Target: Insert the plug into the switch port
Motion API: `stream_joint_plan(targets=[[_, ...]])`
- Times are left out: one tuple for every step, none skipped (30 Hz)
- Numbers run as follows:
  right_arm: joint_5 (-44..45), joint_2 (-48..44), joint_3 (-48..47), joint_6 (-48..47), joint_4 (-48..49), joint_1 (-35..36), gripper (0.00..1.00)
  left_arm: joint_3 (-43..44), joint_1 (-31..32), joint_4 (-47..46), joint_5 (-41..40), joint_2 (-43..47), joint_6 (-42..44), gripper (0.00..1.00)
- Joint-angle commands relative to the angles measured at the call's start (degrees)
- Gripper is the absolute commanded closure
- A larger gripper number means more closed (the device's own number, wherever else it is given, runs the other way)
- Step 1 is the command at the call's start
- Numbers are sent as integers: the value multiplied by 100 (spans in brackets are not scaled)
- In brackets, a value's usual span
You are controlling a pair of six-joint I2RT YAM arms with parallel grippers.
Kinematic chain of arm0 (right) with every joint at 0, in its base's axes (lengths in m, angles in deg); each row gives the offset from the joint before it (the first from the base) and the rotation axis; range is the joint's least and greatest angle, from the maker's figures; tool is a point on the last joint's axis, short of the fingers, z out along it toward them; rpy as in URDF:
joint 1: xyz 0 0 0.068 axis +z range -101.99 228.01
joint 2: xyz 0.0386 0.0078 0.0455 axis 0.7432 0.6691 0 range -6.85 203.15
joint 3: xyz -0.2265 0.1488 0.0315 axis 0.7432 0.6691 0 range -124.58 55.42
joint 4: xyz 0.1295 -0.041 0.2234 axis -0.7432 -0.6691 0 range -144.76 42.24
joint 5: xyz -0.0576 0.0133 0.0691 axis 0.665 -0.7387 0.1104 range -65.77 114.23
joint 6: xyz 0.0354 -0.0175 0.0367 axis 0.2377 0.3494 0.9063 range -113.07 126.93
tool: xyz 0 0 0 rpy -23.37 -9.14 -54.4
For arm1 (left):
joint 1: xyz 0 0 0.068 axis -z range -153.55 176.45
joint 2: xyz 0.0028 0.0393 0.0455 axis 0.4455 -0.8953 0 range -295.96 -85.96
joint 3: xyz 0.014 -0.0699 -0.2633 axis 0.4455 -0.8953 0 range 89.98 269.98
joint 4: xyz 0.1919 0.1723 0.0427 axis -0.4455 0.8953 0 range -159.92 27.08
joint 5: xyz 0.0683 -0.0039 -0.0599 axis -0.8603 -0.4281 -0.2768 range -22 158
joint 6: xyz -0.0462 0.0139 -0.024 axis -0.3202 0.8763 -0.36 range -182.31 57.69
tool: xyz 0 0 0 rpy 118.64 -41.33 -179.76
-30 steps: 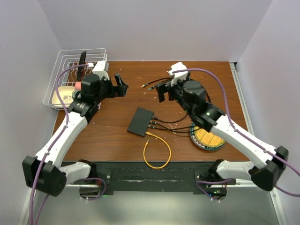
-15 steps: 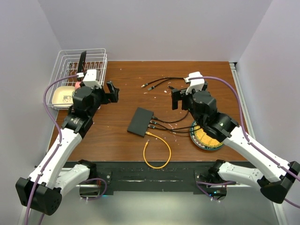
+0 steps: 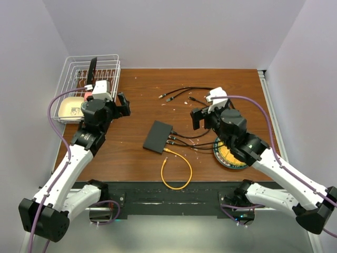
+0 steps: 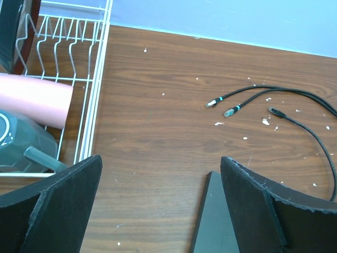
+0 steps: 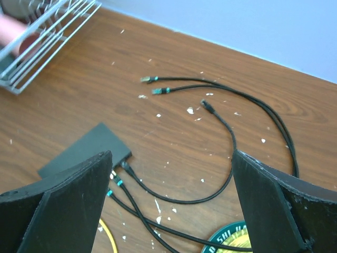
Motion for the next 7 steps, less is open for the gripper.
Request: stream_joint_plan(targets=[[-207, -124, 469, -329, 820, 3, 1, -26, -36, -307, -341, -32, 20, 0], [-136, -124, 522, -249, 969, -6, 1, -9, -36, -307, -368, -41, 29, 0], [38, -124, 566, 74, 1040, 3, 1, -17, -27, -315, -385, -50, 29, 0], [153, -124, 671, 112, 1110, 3, 1, -17, -36, -333, -394, -58, 37, 0], [320, -141, 733, 243, 1198, 3, 1, -35, -36, -342, -394, -76, 55, 0], [800, -168, 821, 496, 1425, 3, 1, -35, -36, -368, -412, -85, 73, 0], [1083, -194, 1109, 499, 1653, 3, 1, -26, -36, -377, -447, -128, 73, 0]])
